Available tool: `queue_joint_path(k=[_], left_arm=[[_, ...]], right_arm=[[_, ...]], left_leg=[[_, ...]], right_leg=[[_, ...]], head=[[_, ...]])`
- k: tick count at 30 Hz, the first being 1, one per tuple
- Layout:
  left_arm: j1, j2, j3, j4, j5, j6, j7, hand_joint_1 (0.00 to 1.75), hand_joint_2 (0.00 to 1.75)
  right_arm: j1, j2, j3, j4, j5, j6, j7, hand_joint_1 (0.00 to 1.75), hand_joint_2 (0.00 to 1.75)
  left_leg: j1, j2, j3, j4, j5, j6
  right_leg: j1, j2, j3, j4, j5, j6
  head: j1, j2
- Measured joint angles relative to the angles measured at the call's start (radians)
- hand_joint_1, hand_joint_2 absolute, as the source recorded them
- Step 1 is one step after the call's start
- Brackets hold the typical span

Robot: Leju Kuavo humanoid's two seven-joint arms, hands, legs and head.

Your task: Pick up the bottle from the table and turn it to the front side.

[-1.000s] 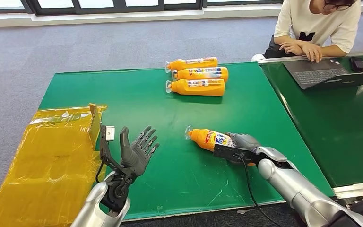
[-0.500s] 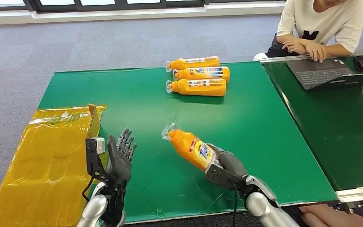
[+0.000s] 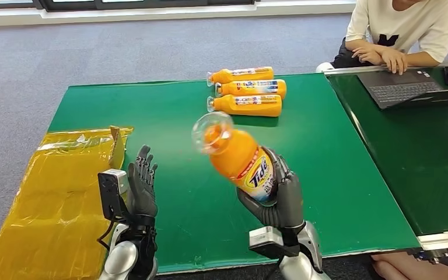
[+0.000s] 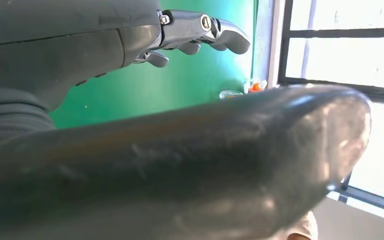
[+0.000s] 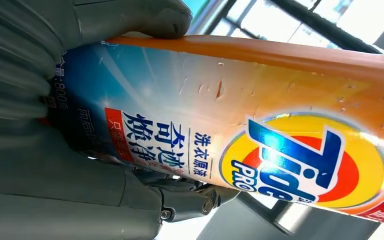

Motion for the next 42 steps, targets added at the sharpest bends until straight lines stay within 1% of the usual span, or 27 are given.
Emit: queue_joint_path(k=[2,4,7,11,14,18,22,28,35,39,42], left_arm=[[0.002,0.0,-0.002,0.0,-0.007,-0.004,0.018,0.0,0.0],[0.003,0.0,-0.004,0.0,-0.002,-0.014,0.033,0.0,0.0],[0.003,0.0,-0.01,0.0,0.001,-0.026,0.032,0.0,0.0],[0.0,0.001,-0.022,0.0,-0.028,-0.039,-0.008,0.0,0.0],[-0.005,0.007,-0.025,0.0,-0.029,-0.062,-0.037,0.0,0.0],[-0.017,0.014,-0.028,0.0,-0.025,-0.108,-0.065,0.0,0.0],[-0.024,0.018,-0.032,0.0,-0.031,-0.124,-0.073,0.0,1.75],[-0.047,0.027,-0.065,-0.009,-0.092,-0.173,-0.078,0.0,1.75],[-0.068,0.035,-0.101,-0.029,-0.129,-0.216,-0.055,0.0,1.75],[-0.104,0.038,-0.136,-0.015,-0.133,-0.308,0.003,0.0,1.75],[-0.147,0.037,-0.172,0.026,-0.112,-0.385,0.049,0.0,1.75]], right_arm=[[0.007,0.011,-0.013,-0.001,-0.093,0.05,-0.015,1.75,1.75],[0.01,0.023,-0.024,0.005,-0.109,0.064,-0.02,1.75,1.75],[0.012,0.04,-0.032,0.022,-0.108,0.069,-0.018,1.75,1.75],[0.019,0.06,-0.047,0.043,-0.106,0.087,0.005,1.75,1.75],[0.031,0.078,-0.064,0.055,-0.145,0.147,0.034,1.75,1.75],[0.027,0.096,-0.089,0.092,-0.191,0.216,0.049,1.75,1.75],[0.02,0.106,-0.105,0.122,-0.203,0.242,0.058,1.75,1.75],[-0.003,0.11,-0.124,0.181,-0.245,0.295,0.084,1.75,1.75],[-0.022,0.11,-0.129,0.232,-0.25,0.308,0.085,1.75,1.75],[-0.044,0.112,-0.13,0.268,-0.251,0.316,0.082,1.75,1.75],[-0.074,0.12,-0.129,0.307,-0.248,0.32,0.078,1.75,1.75]], left_leg=[[0.0,0.0,0.0,0.0,0.0,0.0],[0.0,0.0,0.0,0.0,0.0,0.0],[0.0,0.0,-0.001,0.0,0.001,0.0],[0.0,0.0,-0.001,0.0,0.001,0.0],[0.0,0.0,-0.002,0.0,0.001,0.0],[0.0,0.0,-0.003,0.0,0.001,0.0],[0.0,0.0,-0.003,0.0,0.001,0.0],[0.0,0.0,-0.003,0.0,0.001,0.0],[0.0,0.0,-0.003,0.0,0.001,0.0],[0.0,0.0,-0.004,0.0,0.001,0.0],[-0.001,0.0,-0.004,0.0,0.002,0.0]], right_leg=[[0.0,0.0,-0.001,0.0,0.0,0.0],[0.0,0.0,-0.001,0.0,0.0,0.0],[0.0,0.0,-0.001,0.0,0.001,0.0],[0.0,0.0,-0.001,0.0,0.0,0.0],[0.0,0.0,-0.002,0.0,0.0,0.0],[0.0,0.0,-0.003,0.0,0.001,0.0],[0.0,0.0,-0.003,0.0,0.001,0.0],[0.0,0.0,-0.003,0.0,0.001,0.0],[0.0,0.0,-0.004,0.0,0.001,0.0],[0.0,0.0,-0.004,0.0,0.001,0.0],[-0.001,0.0,-0.004,0.0,0.002,0.001]], head=[[0.0,0.0],[0.0,0.0],[0.0,0.0],[0.0,0.0],[0.0,0.0],[0.0,0.0],[0.0,0.0],[0.0,0.0],[0.0,0.0],[0.0,0.0],[0.0,0.0]])
